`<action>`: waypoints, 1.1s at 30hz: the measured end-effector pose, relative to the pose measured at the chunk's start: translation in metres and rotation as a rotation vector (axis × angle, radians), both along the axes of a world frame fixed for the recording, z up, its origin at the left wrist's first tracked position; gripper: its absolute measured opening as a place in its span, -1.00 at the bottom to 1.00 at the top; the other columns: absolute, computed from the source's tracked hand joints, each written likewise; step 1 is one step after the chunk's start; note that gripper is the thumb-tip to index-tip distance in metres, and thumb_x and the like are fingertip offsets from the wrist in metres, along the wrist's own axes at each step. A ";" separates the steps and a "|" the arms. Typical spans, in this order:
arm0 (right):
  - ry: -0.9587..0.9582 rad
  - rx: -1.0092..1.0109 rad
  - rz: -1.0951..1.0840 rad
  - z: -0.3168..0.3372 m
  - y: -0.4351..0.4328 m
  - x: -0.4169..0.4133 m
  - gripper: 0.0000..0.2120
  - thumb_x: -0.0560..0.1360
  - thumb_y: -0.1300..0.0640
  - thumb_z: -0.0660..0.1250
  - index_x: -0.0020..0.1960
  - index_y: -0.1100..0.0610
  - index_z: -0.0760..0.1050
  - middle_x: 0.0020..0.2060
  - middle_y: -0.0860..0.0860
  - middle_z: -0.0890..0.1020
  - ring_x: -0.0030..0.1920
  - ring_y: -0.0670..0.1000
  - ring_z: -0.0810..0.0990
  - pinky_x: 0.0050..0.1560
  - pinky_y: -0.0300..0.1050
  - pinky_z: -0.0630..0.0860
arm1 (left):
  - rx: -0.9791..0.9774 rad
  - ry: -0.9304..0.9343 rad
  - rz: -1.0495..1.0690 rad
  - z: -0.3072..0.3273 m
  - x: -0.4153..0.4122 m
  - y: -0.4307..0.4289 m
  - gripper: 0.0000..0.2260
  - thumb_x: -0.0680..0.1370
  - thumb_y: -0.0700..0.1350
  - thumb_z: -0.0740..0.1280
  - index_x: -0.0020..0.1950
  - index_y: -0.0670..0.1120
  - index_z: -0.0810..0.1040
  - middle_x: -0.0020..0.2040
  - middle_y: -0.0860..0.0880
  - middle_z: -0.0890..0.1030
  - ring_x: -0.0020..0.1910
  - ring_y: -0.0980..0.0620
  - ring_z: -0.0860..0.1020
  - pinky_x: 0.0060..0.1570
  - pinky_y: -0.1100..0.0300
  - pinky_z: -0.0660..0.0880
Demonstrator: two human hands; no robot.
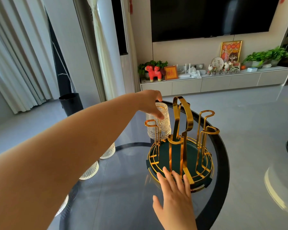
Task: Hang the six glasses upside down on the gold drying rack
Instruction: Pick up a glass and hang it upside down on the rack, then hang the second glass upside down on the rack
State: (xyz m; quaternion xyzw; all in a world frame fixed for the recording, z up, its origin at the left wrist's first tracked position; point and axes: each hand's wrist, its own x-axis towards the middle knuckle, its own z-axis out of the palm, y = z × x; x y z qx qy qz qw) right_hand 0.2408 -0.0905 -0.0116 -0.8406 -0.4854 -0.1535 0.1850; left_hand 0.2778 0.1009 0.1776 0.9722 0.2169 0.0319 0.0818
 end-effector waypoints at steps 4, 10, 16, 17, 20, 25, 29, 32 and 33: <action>-0.014 -0.006 -0.006 0.000 -0.001 0.000 -0.35 -0.18 -0.13 0.62 -0.13 0.07 0.64 -0.12 0.03 0.72 -0.15 0.08 0.69 -0.21 0.25 0.56 | -0.016 -0.137 0.023 0.008 -0.024 -0.010 -0.52 0.38 0.02 0.39 0.23 -0.11 0.38 0.26 -0.12 0.46 0.19 -0.09 0.42 0.08 0.13 0.34; 0.017 -0.026 0.018 0.005 -0.003 -0.003 -0.34 -0.19 -0.05 0.65 -0.12 0.11 0.64 -0.12 0.08 0.72 -0.15 0.13 0.69 -0.15 0.22 0.56 | -0.096 -0.334 0.011 0.005 -0.099 -0.041 -0.74 0.43 -0.08 0.34 0.09 -0.09 0.48 0.07 -0.04 0.56 -0.03 0.11 0.45 -0.03 0.25 0.38; 0.127 -0.080 0.069 0.006 -0.007 -0.004 -0.41 0.34 0.01 0.45 0.30 0.10 0.36 0.34 0.10 0.40 0.34 0.17 0.36 0.37 0.23 0.12 | -0.142 -0.535 0.144 -0.011 -0.207 -0.057 -0.90 0.41 -0.08 0.34 -0.12 0.10 0.49 -0.18 0.23 0.51 -0.18 0.32 0.49 -0.20 0.56 0.41; 0.160 -0.080 0.082 0.004 -0.008 -0.004 -0.44 0.45 -0.01 0.32 0.38 0.06 0.22 0.42 0.05 0.26 0.42 0.11 0.20 0.43 0.14 -0.05 | -0.159 -0.607 0.196 -0.017 -0.226 -0.060 -0.86 0.41 -0.10 0.35 -0.16 0.14 0.47 -0.19 0.25 0.51 -0.18 0.31 0.50 -0.22 0.58 0.40; 0.169 -0.095 0.069 0.002 -0.010 -0.004 -0.46 0.52 -0.04 0.19 0.42 0.02 0.08 0.47 -0.02 0.13 0.46 0.03 0.05 0.45 0.06 -0.17 | -0.207 -0.862 0.407 -0.046 -0.272 -0.071 -0.74 0.38 -0.17 0.38 -0.15 0.20 0.44 -0.12 0.17 0.55 -0.13 0.15 0.53 -0.12 0.40 0.42; 0.208 -0.077 0.055 0.009 -0.011 -0.011 -0.47 0.47 0.07 0.30 0.38 0.10 0.20 0.43 0.06 0.24 0.43 0.11 0.15 0.45 0.09 -0.10 | -0.143 -1.198 0.781 -0.106 -0.313 -0.083 -0.62 0.34 -0.23 0.42 0.11 -0.09 0.42 0.15 -0.11 0.51 0.06 -0.04 0.46 0.01 0.17 0.36; 0.217 -0.086 0.049 0.011 -0.012 -0.013 -0.48 0.47 0.11 0.31 0.37 0.12 0.22 0.43 0.09 0.26 0.43 0.12 0.15 0.44 0.08 -0.10 | -0.320 -1.201 0.909 -0.140 -0.316 -0.072 -0.33 0.30 -0.21 0.46 0.32 -0.10 0.21 0.32 -0.17 0.34 0.25 -0.11 0.36 0.19 0.09 0.28; 0.211 -0.100 0.040 0.012 -0.011 -0.015 -0.48 0.48 0.10 0.30 0.38 0.11 0.21 0.43 0.07 0.24 0.44 0.10 0.13 0.44 0.06 -0.12 | -0.529 -1.121 0.908 -0.157 -0.307 -0.063 -0.22 0.29 -0.18 0.48 0.37 -0.08 0.11 0.37 -0.14 0.28 0.31 -0.09 0.30 0.23 0.10 0.24; 0.210 -0.105 0.037 0.013 -0.011 -0.016 -0.49 0.48 0.10 0.29 0.38 0.11 0.21 0.44 0.07 0.23 0.44 0.10 0.13 0.44 0.06 -0.12 | -0.573 -1.107 0.905 -0.161 -0.304 -0.061 -0.23 0.29 -0.17 0.48 0.37 -0.08 0.12 0.37 -0.13 0.29 0.30 -0.07 0.30 0.22 0.12 0.24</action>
